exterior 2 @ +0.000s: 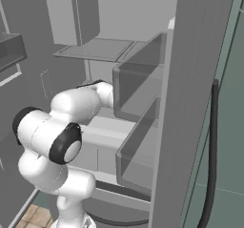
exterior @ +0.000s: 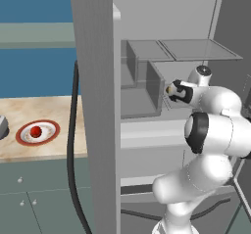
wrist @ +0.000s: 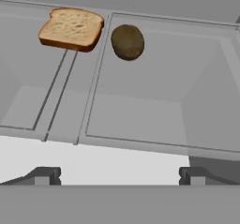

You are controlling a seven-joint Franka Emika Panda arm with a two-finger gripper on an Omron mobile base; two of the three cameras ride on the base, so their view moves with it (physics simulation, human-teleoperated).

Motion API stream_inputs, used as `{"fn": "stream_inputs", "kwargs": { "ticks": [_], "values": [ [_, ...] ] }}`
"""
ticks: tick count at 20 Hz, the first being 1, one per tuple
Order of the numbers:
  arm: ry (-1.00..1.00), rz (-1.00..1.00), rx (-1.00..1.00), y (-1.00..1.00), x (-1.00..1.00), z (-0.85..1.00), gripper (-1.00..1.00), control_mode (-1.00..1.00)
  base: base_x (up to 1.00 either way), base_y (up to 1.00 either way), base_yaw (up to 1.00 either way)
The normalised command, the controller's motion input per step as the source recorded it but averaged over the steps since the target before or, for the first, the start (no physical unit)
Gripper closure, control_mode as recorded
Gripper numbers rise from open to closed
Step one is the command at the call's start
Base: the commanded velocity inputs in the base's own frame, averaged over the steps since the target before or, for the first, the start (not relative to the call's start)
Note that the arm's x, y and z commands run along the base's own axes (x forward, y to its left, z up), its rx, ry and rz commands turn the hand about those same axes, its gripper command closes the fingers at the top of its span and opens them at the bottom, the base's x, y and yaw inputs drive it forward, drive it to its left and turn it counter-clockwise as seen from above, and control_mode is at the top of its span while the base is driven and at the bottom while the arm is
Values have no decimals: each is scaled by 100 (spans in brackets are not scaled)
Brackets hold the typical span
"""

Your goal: Pick the apple and kiwi from the fridge and place them on the plate next to the blender to make a fruit smoothie.

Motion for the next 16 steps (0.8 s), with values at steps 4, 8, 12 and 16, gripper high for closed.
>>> {"fn": "stream_inputs", "kwargs": {
  "ticks": [4, 8, 12, 16],
  "values": [
    [0, 0, 0, 0, 74, -12, -100, -100, 0, 0, 0],
    [0, 0, 0, 0, 81, -9, -100, -100, 0, 0, 0],
    [0, 0, 0, 0, 69, -14, -100, -100, 0, 0, 0],
    [0, 0, 0, -6, 59, -19, -100, -100, 0, 0, 0]
  ]
}}
